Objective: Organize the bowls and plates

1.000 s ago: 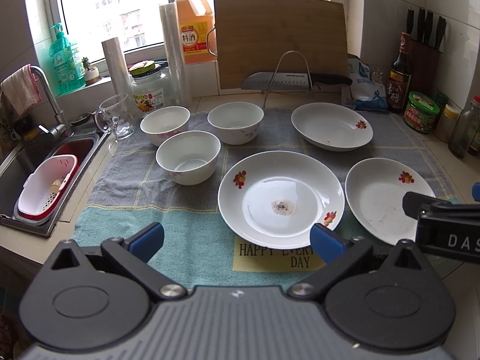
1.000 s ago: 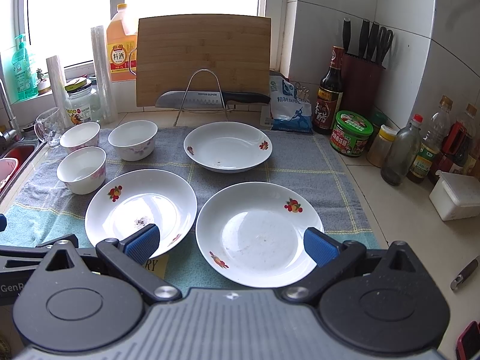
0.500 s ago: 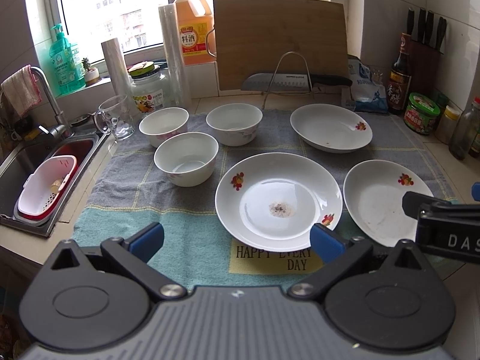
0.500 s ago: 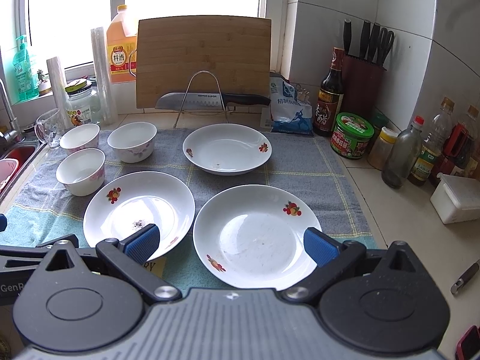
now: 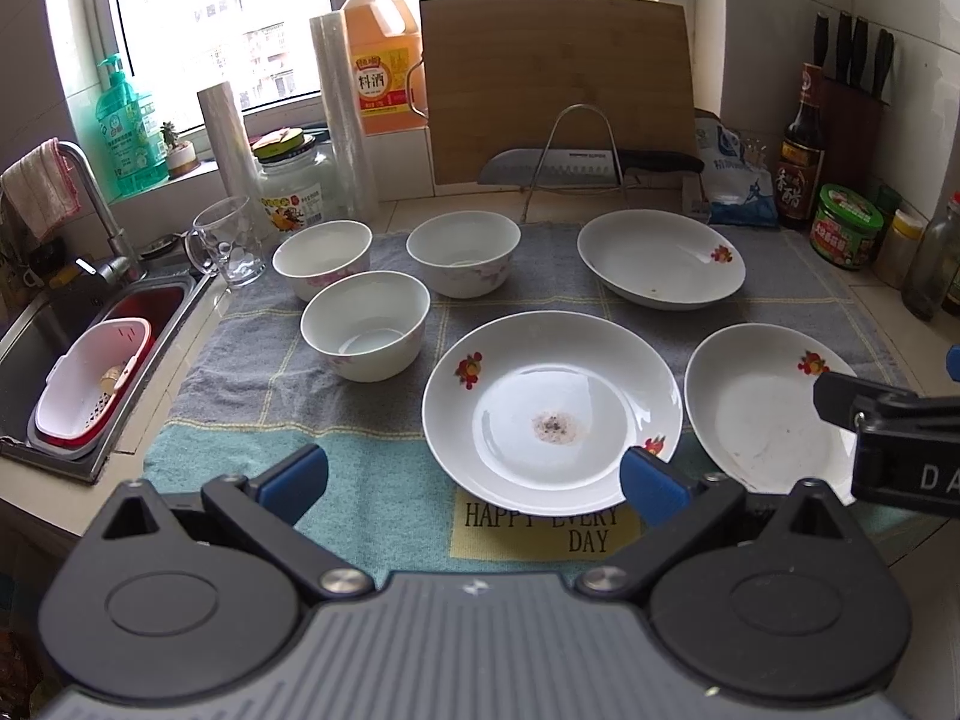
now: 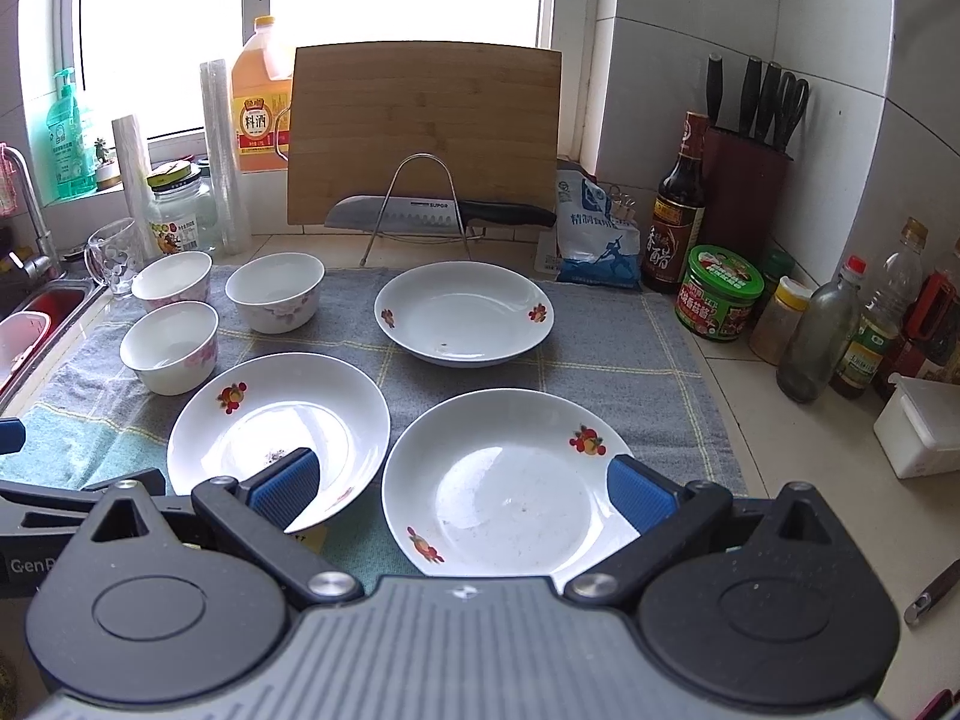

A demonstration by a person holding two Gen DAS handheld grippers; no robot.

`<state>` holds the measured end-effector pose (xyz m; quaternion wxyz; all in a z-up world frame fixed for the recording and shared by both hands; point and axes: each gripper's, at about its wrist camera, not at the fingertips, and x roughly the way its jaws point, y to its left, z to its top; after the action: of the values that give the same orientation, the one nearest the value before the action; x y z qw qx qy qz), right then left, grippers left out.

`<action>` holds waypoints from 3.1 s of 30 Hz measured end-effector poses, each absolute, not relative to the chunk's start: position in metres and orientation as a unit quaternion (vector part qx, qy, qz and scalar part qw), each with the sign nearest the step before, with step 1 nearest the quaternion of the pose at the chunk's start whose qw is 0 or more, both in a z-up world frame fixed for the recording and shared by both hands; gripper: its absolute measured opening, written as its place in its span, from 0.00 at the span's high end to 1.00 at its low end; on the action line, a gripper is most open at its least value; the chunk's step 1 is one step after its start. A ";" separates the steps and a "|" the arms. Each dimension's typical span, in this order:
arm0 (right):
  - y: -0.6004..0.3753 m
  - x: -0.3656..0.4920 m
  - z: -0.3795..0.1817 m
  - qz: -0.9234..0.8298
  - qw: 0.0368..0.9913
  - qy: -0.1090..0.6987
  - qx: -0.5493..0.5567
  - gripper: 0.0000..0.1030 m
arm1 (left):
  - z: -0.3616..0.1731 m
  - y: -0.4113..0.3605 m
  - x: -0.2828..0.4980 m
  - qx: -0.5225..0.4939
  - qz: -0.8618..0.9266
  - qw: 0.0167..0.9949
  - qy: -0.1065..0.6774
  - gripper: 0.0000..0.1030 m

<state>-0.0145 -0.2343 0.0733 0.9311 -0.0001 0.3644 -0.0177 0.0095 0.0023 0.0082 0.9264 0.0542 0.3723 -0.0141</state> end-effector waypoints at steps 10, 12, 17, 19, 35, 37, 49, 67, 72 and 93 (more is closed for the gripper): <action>-0.271 -0.015 0.070 0.031 0.950 0.310 -0.001 0.00 | 0.004 -0.007 0.019 0.041 -0.036 0.929 0.366 0.01; -0.281 -0.016 0.066 0.039 0.953 0.300 -0.001 0.00 | 0.003 -0.013 0.023 0.047 -0.045 0.925 0.374 0.01; -0.307 -0.021 0.048 0.061 0.957 0.285 0.001 0.00 | -0.003 -0.029 0.029 0.051 -0.067 0.920 0.382 0.01; -0.316 -0.022 0.037 0.067 0.955 0.288 0.002 0.00 | -0.005 -0.037 0.033 0.057 -0.063 0.921 0.379 0.01; -0.339 -0.033 -0.067 0.111 0.927 0.359 0.000 0.00 | -0.040 -0.116 0.098 0.134 -0.210 0.886 0.391 0.01; -0.336 -0.029 -0.076 0.117 0.924 0.363 -0.012 0.00 | -0.045 -0.125 0.105 0.148 -0.224 0.881 0.390 0.01; -0.331 -0.013 -0.087 0.138 0.927 0.346 -0.037 0.00 | -0.065 -0.165 0.157 0.198 -0.329 0.828 0.408 0.01; -0.334 -0.003 -0.088 0.167 0.927 0.331 -0.045 0.00 | -0.104 -0.189 0.203 0.212 -0.406 0.729 0.509 0.23; -0.334 -0.002 -0.087 0.172 0.926 0.333 -0.047 0.00 | -0.105 -0.191 0.208 0.207 -0.419 0.715 0.521 0.26; -0.342 0.009 -0.077 0.150 0.922 0.351 -0.065 0.00 | -0.092 -0.210 0.214 0.227 -0.446 0.713 0.492 0.26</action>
<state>0.0094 -0.3418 -0.0775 0.9221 -0.0645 0.3506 0.1504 0.2139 -0.2103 -0.0922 0.7128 0.2267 0.4918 -0.4457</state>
